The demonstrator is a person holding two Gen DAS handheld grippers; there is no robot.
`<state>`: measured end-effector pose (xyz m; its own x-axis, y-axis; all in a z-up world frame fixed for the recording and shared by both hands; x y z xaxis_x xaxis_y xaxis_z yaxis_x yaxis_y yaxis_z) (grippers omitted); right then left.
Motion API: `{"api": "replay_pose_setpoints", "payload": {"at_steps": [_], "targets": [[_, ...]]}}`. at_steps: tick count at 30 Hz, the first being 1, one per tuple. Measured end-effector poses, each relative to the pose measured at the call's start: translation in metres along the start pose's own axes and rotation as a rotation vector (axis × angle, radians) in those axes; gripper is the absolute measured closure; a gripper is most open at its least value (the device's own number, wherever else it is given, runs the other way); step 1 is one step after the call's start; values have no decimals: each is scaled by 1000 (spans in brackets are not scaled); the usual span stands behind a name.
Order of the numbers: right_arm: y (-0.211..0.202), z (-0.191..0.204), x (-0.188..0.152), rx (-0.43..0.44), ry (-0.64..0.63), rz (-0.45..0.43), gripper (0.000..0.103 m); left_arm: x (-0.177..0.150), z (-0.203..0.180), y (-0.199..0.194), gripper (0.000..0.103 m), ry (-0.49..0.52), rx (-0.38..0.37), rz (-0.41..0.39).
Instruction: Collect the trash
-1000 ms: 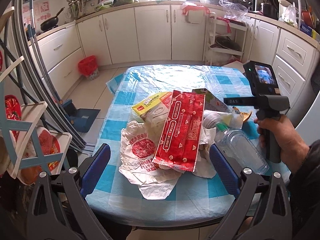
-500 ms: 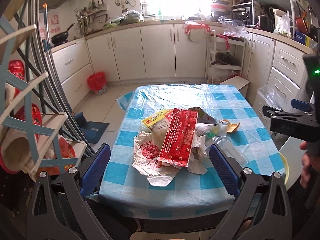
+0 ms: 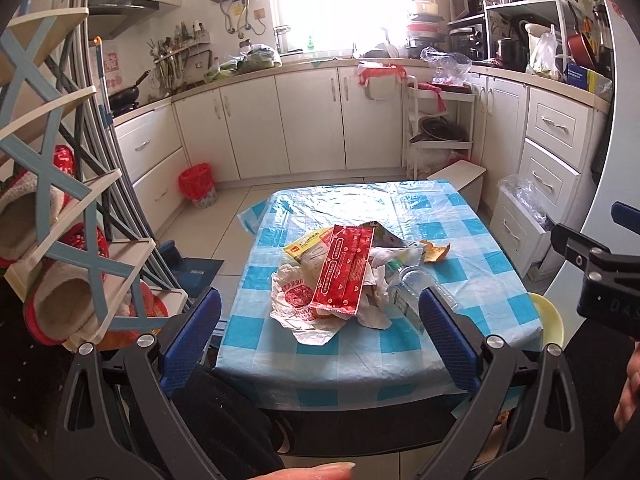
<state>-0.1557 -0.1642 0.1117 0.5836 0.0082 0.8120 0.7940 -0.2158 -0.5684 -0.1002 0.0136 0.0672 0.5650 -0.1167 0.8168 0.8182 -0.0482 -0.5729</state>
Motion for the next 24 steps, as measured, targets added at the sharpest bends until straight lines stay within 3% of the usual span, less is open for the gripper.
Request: {"api": "replay_pose_setpoints", "payload": {"at_steps": [24], "targets": [[-41,-29,-2,6,65,-50,7,14,-26,-28,8,53,-14,-42]]}}
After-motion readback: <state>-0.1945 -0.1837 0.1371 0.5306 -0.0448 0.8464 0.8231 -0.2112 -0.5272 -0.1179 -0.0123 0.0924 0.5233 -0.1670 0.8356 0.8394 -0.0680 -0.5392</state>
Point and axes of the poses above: each gripper's, at about its wrist camera, not at the fingertips, and y roughly the way its jaws point, z to its left, x to its top, the point moved 7 cm from there along y, roughly the way its jaws point, and after that the axes turned 3 degrees about -y, right-handed, at the moved point
